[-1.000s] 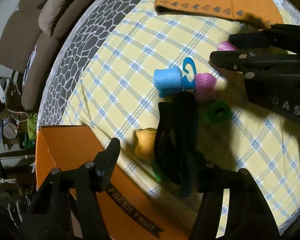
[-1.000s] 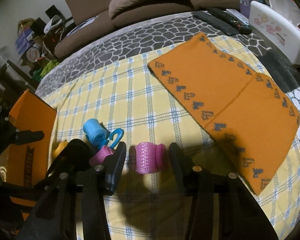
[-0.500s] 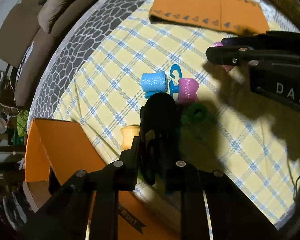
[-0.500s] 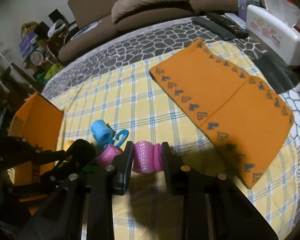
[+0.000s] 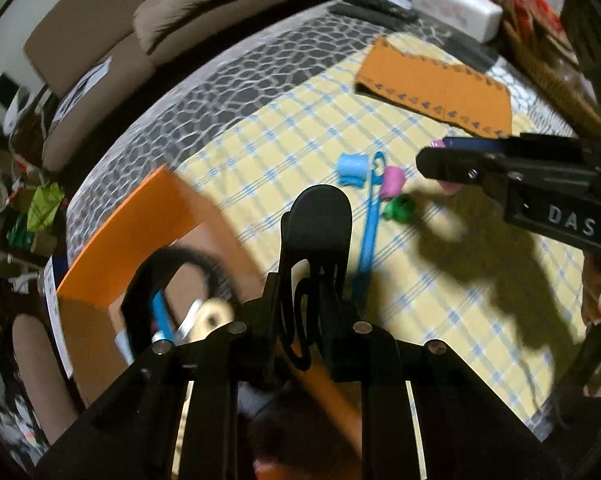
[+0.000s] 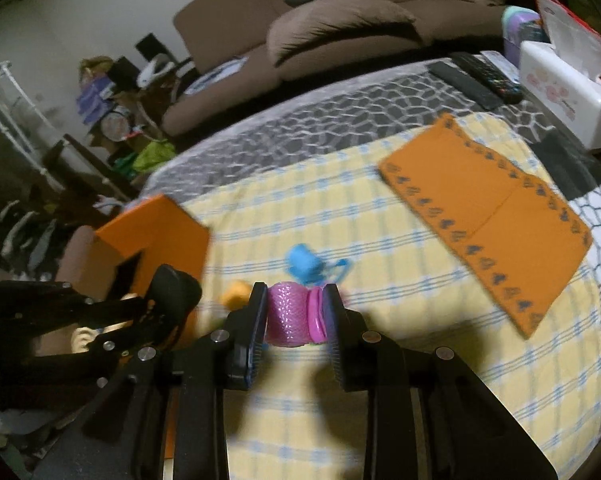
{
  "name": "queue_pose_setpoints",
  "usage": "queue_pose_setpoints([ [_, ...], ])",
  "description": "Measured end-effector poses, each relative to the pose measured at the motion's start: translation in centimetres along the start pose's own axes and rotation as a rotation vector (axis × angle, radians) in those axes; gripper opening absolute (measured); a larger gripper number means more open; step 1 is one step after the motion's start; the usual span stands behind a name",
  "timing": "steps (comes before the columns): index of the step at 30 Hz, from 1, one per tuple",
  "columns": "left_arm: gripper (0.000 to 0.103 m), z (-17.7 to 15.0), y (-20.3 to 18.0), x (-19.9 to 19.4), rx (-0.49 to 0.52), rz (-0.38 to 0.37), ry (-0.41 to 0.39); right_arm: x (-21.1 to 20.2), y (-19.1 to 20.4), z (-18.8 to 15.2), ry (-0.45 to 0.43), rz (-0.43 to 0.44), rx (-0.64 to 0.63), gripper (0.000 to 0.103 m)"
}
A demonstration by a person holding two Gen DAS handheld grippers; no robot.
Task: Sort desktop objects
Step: 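Carry the pink spool into the orange box with the right gripper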
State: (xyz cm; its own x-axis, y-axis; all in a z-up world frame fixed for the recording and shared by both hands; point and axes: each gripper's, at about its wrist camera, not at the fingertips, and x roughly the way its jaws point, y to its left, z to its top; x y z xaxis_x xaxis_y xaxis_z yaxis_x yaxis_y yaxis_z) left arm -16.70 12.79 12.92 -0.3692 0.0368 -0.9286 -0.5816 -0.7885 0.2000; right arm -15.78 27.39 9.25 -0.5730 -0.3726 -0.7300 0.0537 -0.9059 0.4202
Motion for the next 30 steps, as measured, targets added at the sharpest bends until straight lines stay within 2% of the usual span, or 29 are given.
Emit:
queue_pose_setpoints([
  [11,0.017,-8.1,8.7,-4.4,-0.185,-0.022,-0.063,0.1,11.2,-1.5,0.021,0.139,-0.139,0.028],
  [15,0.017,-10.8,11.1,-5.4,-0.231,-0.025,-0.077,0.9,14.6,-2.6,0.043,0.158,-0.19,0.028],
  [21,0.017,-14.0,13.1,-5.6,-0.273,-0.017,-0.067,3.5,17.6,-5.1,0.103,0.132,-0.246,0.028],
  [30,0.017,-16.2,12.4,-4.8,-0.29,-0.04,-0.066,5.8,18.8,-7.1,0.134,0.063,-0.283,0.029],
])
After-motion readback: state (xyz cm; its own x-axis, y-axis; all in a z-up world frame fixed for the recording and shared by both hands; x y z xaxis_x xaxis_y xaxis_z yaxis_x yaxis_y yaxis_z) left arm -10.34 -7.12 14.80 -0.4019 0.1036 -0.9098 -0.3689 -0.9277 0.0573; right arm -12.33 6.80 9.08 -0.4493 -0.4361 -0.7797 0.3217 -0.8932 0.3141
